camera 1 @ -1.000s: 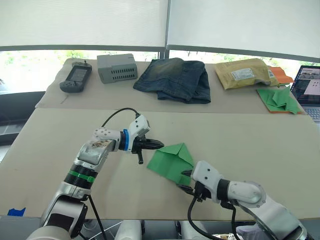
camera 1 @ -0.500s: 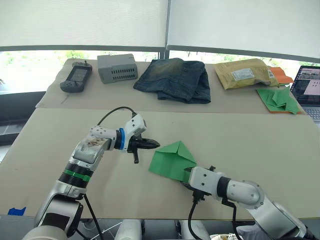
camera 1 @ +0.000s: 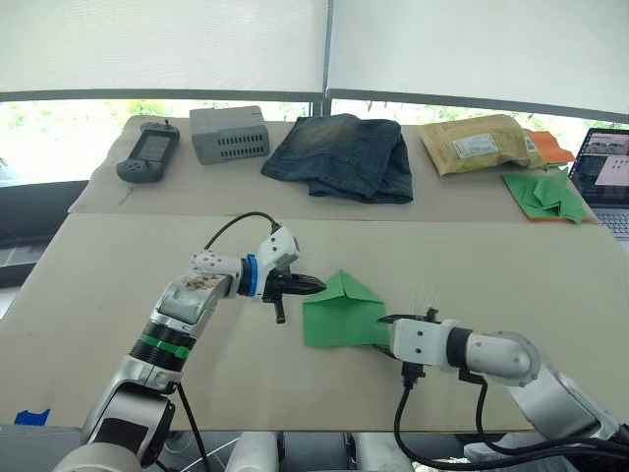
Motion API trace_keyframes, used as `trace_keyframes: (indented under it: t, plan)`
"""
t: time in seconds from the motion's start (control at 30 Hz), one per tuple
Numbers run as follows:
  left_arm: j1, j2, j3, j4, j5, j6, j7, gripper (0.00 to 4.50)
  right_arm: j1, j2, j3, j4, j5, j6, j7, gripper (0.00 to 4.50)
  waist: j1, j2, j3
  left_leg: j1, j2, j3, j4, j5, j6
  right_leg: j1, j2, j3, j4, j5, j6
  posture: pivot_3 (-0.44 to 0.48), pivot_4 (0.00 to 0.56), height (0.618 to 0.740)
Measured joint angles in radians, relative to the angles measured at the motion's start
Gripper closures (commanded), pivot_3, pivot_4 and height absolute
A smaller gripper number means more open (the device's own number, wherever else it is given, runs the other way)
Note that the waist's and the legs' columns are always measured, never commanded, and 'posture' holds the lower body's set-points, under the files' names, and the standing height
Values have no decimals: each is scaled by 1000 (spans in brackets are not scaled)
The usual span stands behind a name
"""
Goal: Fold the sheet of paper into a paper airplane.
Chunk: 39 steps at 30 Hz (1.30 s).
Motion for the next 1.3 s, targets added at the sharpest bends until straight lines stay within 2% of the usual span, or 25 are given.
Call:
trace_keyframes:
  t: [0.2,0.33,0.47,0.57,0.6,0.77,1.07,1.3]
  plan:
    - [-26,-40,-9,85,46,-62,42,4500,116,-35,-183,-67,127,68,68,2229,10,0,0,0,-1,0,0,0,0,0,0,0,0,0,0,0,150,728]
    - [-39,-72,-22,126,73,-99,47,4500,181,23,-324,-160,308,259,72,2229,12,0,0,0,0,-1,0,0,0,1,0,0,1,0,0,0,150,728]
    - [-39,-80,-53,156,111,-130,49,4500,234,93,-392,-231,480,487,34,2229,13,0,0,0,0,-2,1,0,0,0,0,0,1,0,0,0,150,728]
    - [-39,-81,-73,178,143,-143,57,4500,264,155,-391,-271,566,610,-16,2229,11,0,0,0,1,-2,1,0,0,0,0,1,2,0,0,0,150,728]
    - [-39,-82,-80,188,152,-147,60,4500,263,192,-389,-281,592,648,-47,2756,9,0,0,0,1,-2,1,0,0,0,0,1,2,0,0,0,150,728]
    - [-44,-88,-89,212,177,-179,68,4500,261,263,-340,-279,607,708,-159,4417,9,0,0,1,1,-1,1,0,0,0,0,1,2,0,1,0,150,728]
    - [-51,-111,-103,219,215,-207,80,4500,230,356,-233,-201,541,671,-286,4468,8,0,0,2,0,-1,1,0,0,1,0,1,2,0,1,0,150,728]
    - [-50,-112,-112,216,230,-224,77,4500,257,468,-196,-141,488,528,-342,4468,3,1,-1,2,1,-1,1,0,0,1,0,1,3,0,1,0,150,728]
